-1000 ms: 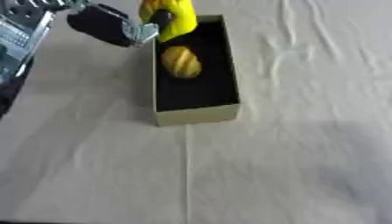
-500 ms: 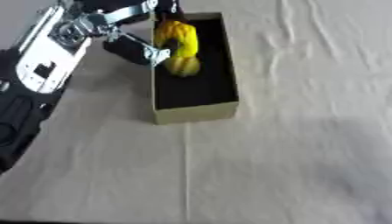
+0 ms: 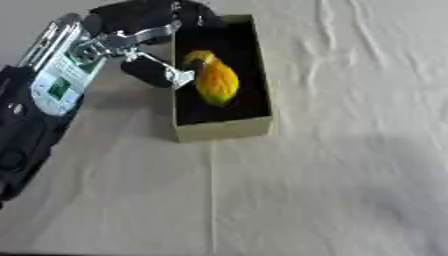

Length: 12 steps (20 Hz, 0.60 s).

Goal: Pick up objects on the table and place them in the box.

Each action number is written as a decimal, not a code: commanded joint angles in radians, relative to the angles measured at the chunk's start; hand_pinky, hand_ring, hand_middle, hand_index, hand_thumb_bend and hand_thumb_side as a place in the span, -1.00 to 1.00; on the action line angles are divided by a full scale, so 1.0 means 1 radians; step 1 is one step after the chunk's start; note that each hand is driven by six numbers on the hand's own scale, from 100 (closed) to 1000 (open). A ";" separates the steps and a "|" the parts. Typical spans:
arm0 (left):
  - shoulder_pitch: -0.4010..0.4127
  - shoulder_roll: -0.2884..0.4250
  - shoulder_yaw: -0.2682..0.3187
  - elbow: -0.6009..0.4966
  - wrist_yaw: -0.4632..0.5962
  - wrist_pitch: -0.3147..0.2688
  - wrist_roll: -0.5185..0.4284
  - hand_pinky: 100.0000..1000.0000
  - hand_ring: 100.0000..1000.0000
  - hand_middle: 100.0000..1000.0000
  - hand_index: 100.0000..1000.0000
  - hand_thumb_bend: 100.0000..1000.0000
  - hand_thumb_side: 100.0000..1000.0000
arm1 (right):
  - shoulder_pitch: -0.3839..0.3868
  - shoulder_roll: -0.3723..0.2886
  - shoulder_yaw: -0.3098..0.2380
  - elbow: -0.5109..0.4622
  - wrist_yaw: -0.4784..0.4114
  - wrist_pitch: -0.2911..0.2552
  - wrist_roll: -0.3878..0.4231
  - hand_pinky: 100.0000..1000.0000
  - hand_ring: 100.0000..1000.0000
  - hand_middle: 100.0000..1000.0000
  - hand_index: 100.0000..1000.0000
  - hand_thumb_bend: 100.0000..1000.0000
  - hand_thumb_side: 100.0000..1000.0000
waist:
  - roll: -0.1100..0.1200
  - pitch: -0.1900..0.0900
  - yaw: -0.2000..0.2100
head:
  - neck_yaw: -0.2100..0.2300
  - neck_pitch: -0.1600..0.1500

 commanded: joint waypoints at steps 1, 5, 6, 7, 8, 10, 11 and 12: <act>-0.021 0.024 0.031 -0.045 0.012 0.006 0.022 0.91 0.95 0.74 0.93 -0.65 0.48 | 0.006 -0.017 -0.011 -0.016 -0.006 0.001 0.000 0.78 0.41 0.26 0.48 -1.00 0.08 | -0.001 -0.025 0.002 | -0.005 -0.004; -0.018 0.031 0.067 -0.101 0.109 0.047 0.018 0.86 0.91 0.72 0.92 -0.95 0.56 | 0.007 -0.017 -0.014 -0.016 -0.009 -0.001 -0.004 0.77 0.41 0.26 0.48 -1.00 0.08 | -0.003 -0.027 0.005 | -0.008 -0.004; -0.015 0.036 0.081 -0.126 0.147 0.065 0.022 0.84 0.89 0.70 0.91 -1.00 0.52 | 0.007 -0.017 -0.015 -0.016 -0.009 -0.003 -0.005 0.77 0.41 0.26 0.48 -1.00 0.08 | -0.004 -0.028 0.006 | -0.010 -0.003; -0.010 0.044 0.098 -0.160 0.184 0.088 0.034 0.82 0.88 0.70 0.89 -1.00 0.50 | 0.008 -0.016 -0.017 -0.016 -0.009 -0.005 -0.007 0.77 0.42 0.27 0.48 -1.00 0.08 | -0.004 -0.028 0.007 | -0.011 -0.003; -0.002 0.052 0.116 -0.197 0.239 0.115 0.050 0.78 0.83 0.67 0.86 -1.00 0.34 | 0.008 -0.015 -0.019 -0.016 -0.008 -0.009 -0.010 0.77 0.42 0.27 0.48 -1.00 0.08 | -0.004 -0.028 0.009 | -0.014 -0.002; 0.022 0.084 0.161 -0.292 0.378 0.186 0.105 0.71 0.76 0.63 0.84 -1.00 0.14 | 0.009 -0.015 -0.026 -0.016 -0.006 -0.021 -0.021 0.77 0.41 0.27 0.48 -1.00 0.08 | -0.004 -0.029 0.015 | -0.021 -0.001; 0.041 0.107 0.184 -0.351 0.447 0.220 0.146 0.69 0.74 0.62 0.83 -1.00 0.11 | 0.009 -0.015 -0.030 -0.016 -0.003 -0.030 -0.028 0.77 0.41 0.27 0.48 -1.00 0.08 | -0.004 -0.030 0.018 | -0.024 -0.002; 0.063 0.129 0.203 -0.408 0.510 0.252 0.184 0.64 0.70 0.58 0.81 -1.00 0.08 | 0.009 -0.014 -0.033 -0.016 0.002 -0.040 -0.036 0.76 0.41 0.28 0.48 -1.00 0.08 | -0.004 -0.030 0.021 | -0.028 -0.003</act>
